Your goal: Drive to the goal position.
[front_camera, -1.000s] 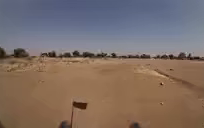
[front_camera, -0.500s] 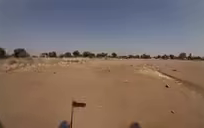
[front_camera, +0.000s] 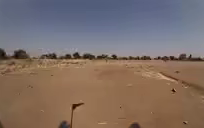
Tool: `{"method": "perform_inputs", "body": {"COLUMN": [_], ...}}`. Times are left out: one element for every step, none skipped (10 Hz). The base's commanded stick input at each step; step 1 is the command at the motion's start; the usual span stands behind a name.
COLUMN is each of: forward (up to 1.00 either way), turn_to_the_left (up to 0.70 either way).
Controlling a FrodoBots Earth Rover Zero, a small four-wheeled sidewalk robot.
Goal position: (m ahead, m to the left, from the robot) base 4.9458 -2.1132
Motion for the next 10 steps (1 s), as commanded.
{"method": "perform_inputs", "body": {"forward": [0.5, 0.5, 0.5, 0.5, 0.5, 0.5, 0.5, 0.5, 0.5, 0.5], "turn_to_the_left": [0.0, 0.0, 0.0, 0.0, 0.0, 0.0, 0.0, 0.0, 0.0, 0.0]}}
